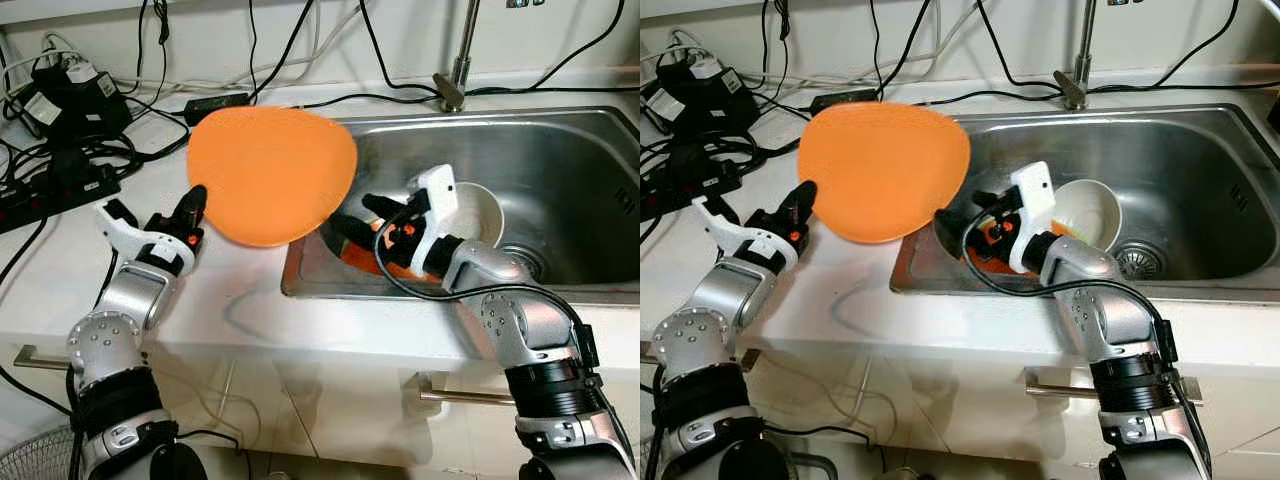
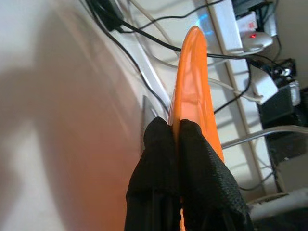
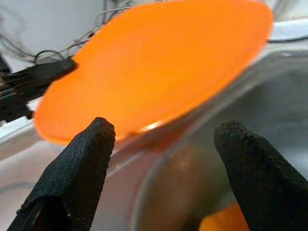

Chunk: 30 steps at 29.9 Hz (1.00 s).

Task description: Kitchen organization

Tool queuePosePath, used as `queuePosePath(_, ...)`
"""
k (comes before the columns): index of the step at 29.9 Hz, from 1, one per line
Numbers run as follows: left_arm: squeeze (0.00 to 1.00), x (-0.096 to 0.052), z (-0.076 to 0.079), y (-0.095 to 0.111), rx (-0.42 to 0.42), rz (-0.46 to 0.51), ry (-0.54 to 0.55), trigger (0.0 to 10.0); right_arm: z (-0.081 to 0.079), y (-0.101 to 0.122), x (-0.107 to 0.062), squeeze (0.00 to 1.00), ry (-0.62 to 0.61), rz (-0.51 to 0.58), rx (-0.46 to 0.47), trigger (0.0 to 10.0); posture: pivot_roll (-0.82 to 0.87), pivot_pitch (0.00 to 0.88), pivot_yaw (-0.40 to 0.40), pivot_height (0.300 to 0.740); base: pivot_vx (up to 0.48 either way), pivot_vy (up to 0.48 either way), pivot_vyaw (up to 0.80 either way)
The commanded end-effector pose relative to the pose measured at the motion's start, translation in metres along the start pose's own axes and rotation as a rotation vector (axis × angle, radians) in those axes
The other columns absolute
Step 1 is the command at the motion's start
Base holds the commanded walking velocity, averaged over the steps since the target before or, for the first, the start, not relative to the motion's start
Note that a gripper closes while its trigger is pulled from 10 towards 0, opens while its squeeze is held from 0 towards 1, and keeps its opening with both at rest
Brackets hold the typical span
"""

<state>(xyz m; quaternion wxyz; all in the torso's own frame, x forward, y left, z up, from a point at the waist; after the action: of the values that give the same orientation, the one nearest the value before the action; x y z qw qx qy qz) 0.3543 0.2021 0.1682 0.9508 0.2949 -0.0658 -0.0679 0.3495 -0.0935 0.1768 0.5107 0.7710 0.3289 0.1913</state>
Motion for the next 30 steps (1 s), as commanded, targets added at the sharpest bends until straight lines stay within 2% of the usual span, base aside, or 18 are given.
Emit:
queuePosePath(1, 0.0, -0.001, 0.014, 0.011, 0.012, 0.044, -0.081, 0.0, -0.001, 0.005, 0.004, 0.0, -0.002, 0.02, 0.018, 10.0, 0.0, 0.033, 0.144, 0.74, 0.0, 0.0, 0.0)
queuePosePath(6, 0.0, -0.002, 0.018, 0.009, 0.01, 0.035, -0.106, 0.0, 0.001, 0.007, 0.005, 0.0, -0.015, 0.034, 0.041, 10.0, 0.0, 0.032, 0.143, 0.74, 0.0, 0.0, 0.0)
queuePosePath(8, 0.0, -0.003, 0.023, 0.004, 0.009, 0.018, -0.139, 0.0, 0.002, 0.011, 0.009, 0.0, -0.019, 0.06, 0.089, 10.0, 0.0, 0.031, 0.142, 0.74, 0.0, 0.0, 0.0)
queuePosePath(14, 0.0, -0.003, 0.027, 0.001, 0.009, 0.01, -0.16, 0.0, 0.002, 0.014, 0.012, 0.0, -0.017, 0.083, 0.145, 10.0, 0.0, 0.031, 0.142, 0.74, 0.0, 0.0, 0.0)
queuePosePath(16, 0.0, -0.003, 0.03, 0.0, 0.006, 0.006, -0.173, 0.0, 0.003, 0.017, 0.015, 0.0, -0.013, 0.103, 0.232, 10.0, 0.0, 0.031, 0.141, 0.74, 0.0, 0.0, 0.0)
queuePosePath(20, 0.0, -0.004, 0.032, -0.002, 0.006, -0.001, -0.188, 0.0, 0.004, 0.023, 0.016, 0.0, 0.001, 0.136, 0.315, 10.0, 0.0, 0.033, 0.139, 0.74, 0.0, 0.0, 0.0)
queuePosePath(21, 0.0, -0.005, 0.033, -0.002, 0.006, -0.003, -0.194, 0.0, 0.004, 0.025, 0.016, 0.0, 0.01, 0.148, 0.35, 6.3, 0.0, 0.033, 0.139, 0.74, 0.0, 0.0, 0.0)
queuePosePath(22, 0.0, -0.005, 0.034, -0.002, 0.007, -0.003, -0.199, 0.0, 0.004, 0.027, 0.016, 0.0, 0.018, 0.156, 0.381, 0.0, 0.0, 0.033, 0.138, 0.74, 0.0, 0.0, 0.0)
queuePosePath(26, 0.0, -0.007, 0.037, -0.003, 0.002, -0.008, -0.216, 0.0, 0.006, 0.029, 0.016, 0.0, 0.015, 0.161, 0.447, 0.0, 0.0, 0.034, 0.138, 0.74, 0.0, 0.0, 0.0)
queuePosePath(30, 0.0, -0.007, 0.039, -0.004, -0.001, -0.014, -0.228, 0.0, 0.009, 0.03, 0.016, 0.0, -0.005, 0.161, 0.467, 0.0, 0.0, 0.035, 0.137, 0.74, 0.0, 0.0, 0.0)
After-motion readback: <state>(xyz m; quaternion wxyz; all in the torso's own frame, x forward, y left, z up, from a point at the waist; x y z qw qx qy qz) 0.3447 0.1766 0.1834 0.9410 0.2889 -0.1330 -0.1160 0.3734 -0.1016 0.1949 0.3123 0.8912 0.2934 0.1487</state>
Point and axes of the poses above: a point about 5 cm out from each wrist's last joint towards the gripper, its own x axis pointing out of the wrist towards the gripper, its own y axis along the axis of the wrist's last joint, z = x × y, the point moved 3 cm from there along x, pointing out of the wrist towards the gripper, and after that the axes turned 14 degrees about x, right-handed, at the moved point
